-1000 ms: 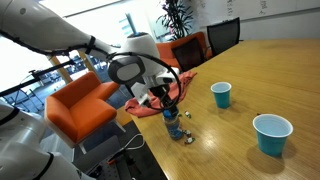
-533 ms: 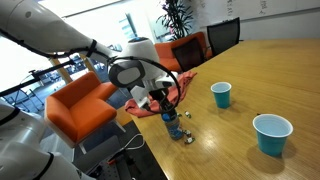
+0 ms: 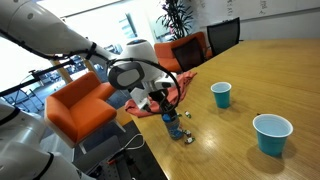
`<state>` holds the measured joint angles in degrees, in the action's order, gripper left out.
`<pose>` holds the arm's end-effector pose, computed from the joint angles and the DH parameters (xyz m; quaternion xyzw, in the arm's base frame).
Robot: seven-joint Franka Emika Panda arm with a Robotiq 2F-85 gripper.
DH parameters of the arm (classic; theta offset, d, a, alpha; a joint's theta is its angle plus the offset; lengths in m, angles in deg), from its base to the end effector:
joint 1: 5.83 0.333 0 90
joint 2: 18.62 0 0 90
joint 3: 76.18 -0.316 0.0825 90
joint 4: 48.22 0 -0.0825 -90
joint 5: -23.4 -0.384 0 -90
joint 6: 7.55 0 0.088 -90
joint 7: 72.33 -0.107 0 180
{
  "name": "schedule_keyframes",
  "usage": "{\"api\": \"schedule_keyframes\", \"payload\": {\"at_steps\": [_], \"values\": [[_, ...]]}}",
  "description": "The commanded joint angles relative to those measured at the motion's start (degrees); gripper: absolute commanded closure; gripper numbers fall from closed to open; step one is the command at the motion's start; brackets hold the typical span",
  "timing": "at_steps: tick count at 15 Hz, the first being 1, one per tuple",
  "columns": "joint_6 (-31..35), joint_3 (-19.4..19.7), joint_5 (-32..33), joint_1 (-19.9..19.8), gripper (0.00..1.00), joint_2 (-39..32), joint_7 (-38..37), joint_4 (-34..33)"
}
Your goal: Cover the blue container with the blue lid
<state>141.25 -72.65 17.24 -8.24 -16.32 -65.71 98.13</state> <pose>0.4558 -0.0494 0.2902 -0.9979 0.0389 -0.0444 0.0262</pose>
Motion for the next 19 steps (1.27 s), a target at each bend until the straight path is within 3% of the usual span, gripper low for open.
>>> {"api": "schedule_keyframes", "payload": {"at_steps": [1,8,14,19], "values": [[1.7,-0.5,0.3,0.2,0.0,1.7,-0.9,1.5],[-3.3,0.4,0.2,-0.2,0.0,14.4,-1.3,2.0],[-16.5,2.9,-0.1,-1.6,0.0,25.4,-1.3,0.0],[-22.2,3.8,-0.1,-1.6,0.0,29.4,-1.3,-0.1]]}}
